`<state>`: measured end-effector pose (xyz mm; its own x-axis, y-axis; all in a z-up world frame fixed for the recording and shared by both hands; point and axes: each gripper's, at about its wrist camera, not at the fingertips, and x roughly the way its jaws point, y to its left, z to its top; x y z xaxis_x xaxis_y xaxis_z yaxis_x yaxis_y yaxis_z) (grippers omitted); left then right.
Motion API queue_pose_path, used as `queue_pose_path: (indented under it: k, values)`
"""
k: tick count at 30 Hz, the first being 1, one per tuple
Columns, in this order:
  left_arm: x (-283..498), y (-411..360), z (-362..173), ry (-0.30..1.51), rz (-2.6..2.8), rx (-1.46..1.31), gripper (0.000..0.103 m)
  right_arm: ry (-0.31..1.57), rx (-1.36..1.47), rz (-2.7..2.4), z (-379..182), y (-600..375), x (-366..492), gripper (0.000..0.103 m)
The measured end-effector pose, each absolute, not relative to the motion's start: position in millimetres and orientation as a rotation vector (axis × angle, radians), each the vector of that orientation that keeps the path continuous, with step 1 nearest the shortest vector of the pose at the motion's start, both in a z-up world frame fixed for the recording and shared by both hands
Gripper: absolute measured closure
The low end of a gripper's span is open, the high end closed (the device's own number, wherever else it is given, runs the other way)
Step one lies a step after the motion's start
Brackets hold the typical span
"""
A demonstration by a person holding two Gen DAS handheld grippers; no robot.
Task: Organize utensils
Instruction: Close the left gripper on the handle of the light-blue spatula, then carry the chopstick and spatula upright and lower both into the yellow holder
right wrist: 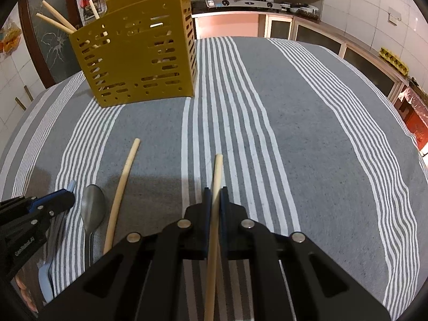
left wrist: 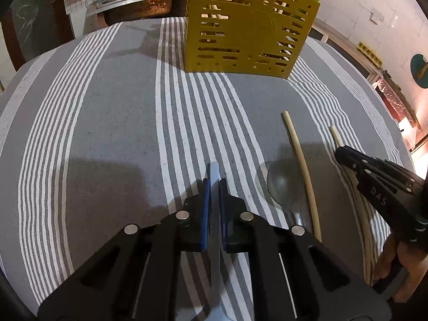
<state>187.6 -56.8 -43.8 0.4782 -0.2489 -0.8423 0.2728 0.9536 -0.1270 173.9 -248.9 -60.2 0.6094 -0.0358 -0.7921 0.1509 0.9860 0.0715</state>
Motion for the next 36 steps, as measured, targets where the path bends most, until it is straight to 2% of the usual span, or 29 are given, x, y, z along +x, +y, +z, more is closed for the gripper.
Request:
queue_pose_path:
  k: [12, 26, 36]
  values:
    - [184.8, -38.6, -34.9, 0.896, -0.269, 0.002, 0.097, 0.793, 0.192, -0.101, -54.8, -252.8, 158.6, 0.097]
    - [158.0, -20.9, 10.4, 0.593, -0.198, -0.002, 0.097, 0.56, 0.21, -0.091, -19.7, -252.9, 134.4, 0.097]
    - [146.2, -8.7, 20.5, 0.515, -0.201, -0.037, 0.097, 0.459, 0.229, -0.065, -4.7, -258.7, 118.9, 0.097]
